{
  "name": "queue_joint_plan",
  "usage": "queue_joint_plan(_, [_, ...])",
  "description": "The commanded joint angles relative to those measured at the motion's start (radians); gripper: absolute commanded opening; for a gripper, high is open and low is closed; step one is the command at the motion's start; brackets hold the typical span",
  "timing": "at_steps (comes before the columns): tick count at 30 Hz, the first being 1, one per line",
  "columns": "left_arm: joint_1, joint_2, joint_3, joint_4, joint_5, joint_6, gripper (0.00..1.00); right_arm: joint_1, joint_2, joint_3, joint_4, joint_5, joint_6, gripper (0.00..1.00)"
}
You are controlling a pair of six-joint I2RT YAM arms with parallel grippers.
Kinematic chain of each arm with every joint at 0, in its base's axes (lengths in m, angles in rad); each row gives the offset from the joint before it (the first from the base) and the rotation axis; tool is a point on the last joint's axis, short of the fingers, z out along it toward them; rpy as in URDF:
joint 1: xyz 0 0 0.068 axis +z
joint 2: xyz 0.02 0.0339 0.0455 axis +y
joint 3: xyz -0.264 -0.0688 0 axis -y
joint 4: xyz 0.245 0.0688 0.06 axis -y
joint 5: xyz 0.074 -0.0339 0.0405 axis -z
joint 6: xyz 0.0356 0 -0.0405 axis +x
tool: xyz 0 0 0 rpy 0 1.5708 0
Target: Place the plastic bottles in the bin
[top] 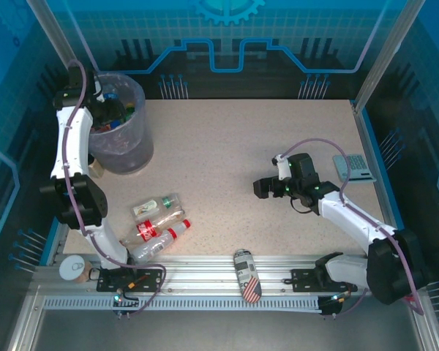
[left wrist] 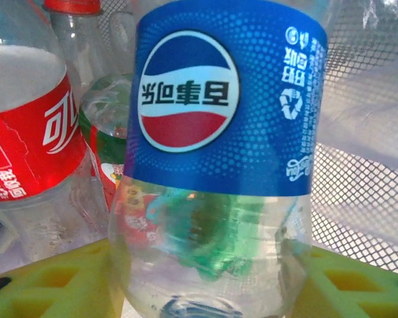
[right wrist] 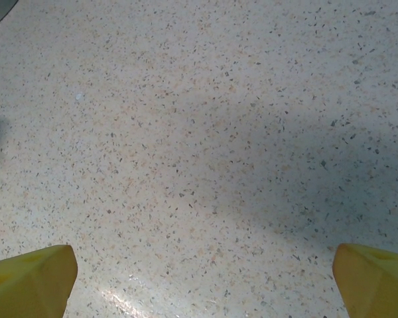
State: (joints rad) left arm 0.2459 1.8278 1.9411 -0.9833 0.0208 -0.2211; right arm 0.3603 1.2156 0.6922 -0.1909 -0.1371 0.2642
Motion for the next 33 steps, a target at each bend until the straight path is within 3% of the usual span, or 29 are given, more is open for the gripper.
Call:
queue_joint_plan(1, [0.004,-0.005,0.029,-0.015,0.01,0.021,0.68,0.015,0.009,0.036,-0.007,0.001,-0.01,1.0])
queue_joint_plan(11, [0.001,-0.034,0.034,-0.007,-0.011,0.056,0.85,0.02,0.022,0.054,-0.015,0.002,-0.011,1.0])
queue_joint_plan(18, [-0.081,-0.178,0.03,-0.001,-0.169,0.154,0.91,0.022,0.033,0.072,-0.019,0.0,-0.016,1.0])
queue_joint_plan(22, [-0.198,-0.262,0.037,-0.032,-0.27,0.192,0.93,0.022,0.048,0.086,-0.016,0.003,-0.02,1.0])
queue_joint_plan(27, [-0.413,-0.338,0.021,-0.138,-0.377,0.203,0.91,0.022,0.066,0.106,-0.012,0.005,-0.028,1.0])
queue_joint_plan(33, [-0.676,-0.402,-0.138,-0.216,-0.389,0.186,0.89,0.022,0.088,0.122,-0.002,-0.001,-0.031,1.0])
